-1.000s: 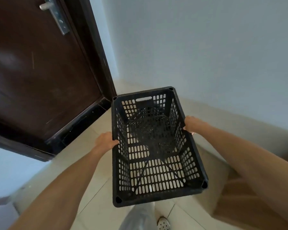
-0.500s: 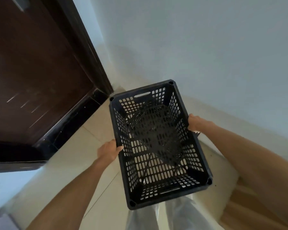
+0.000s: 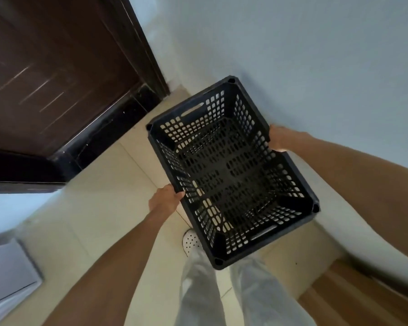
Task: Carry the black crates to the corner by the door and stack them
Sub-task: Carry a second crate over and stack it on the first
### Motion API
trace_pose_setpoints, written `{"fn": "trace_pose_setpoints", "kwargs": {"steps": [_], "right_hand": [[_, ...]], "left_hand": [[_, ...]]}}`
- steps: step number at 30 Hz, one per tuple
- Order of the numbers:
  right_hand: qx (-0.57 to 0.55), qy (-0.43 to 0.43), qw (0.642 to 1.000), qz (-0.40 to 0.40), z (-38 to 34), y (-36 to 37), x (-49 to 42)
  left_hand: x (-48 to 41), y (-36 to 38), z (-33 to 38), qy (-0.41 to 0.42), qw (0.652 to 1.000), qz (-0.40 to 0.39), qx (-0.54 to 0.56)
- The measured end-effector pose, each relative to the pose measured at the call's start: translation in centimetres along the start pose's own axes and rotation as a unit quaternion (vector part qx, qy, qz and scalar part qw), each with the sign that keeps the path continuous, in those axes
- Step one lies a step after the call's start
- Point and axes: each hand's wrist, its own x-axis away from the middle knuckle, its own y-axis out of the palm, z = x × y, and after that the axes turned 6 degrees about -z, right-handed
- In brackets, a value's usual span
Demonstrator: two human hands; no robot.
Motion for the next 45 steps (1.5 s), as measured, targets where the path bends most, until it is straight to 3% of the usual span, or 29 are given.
{"fn": "trace_pose_setpoints", "kwargs": {"steps": [6, 14, 29, 34, 39, 42, 45], "right_hand": [[0.04, -0.035, 0.998, 0.042, 2.3, -0.4, -3.3], [0.047, -0.05, 0.997, 0.025, 3.7, 0.5, -6.2], [0.024, -0.047, 0.998, 0.034, 6.0, 1.8, -7.2], [-0.004, -0.057, 0.998, 0.017, 6.5, 2.3, -6.7], [-0.052, -0.087, 0.994, 0.027, 7.8, 3.7, -4.2], [-0.052, -0.088, 0.993, 0.06, 9.2, 5.6, -1.9], [-0.037, -0.066, 0.99, 0.116, 10.3, 8.7, 0.7]], "left_hand": [[-0.7, 3.5, 3.3, -0.043, 0.997, -0.025, 0.052], [-0.7, 6.4, 4.8, -0.064, 0.994, -0.035, 0.085], [-1.2, 7.1, 5.7, -0.062, 0.997, -0.029, 0.045], [-1.8, 7.3, 5.8, -0.055, 0.998, -0.033, -0.024], [-2.4, 6.2, 5.9, 0.011, 0.974, -0.006, -0.227], [-2.5, 5.7, 6.9, 0.124, 0.932, 0.048, -0.338], [-1.7, 6.6, 8.5, 0.247, 0.905, 0.07, -0.338]]}}
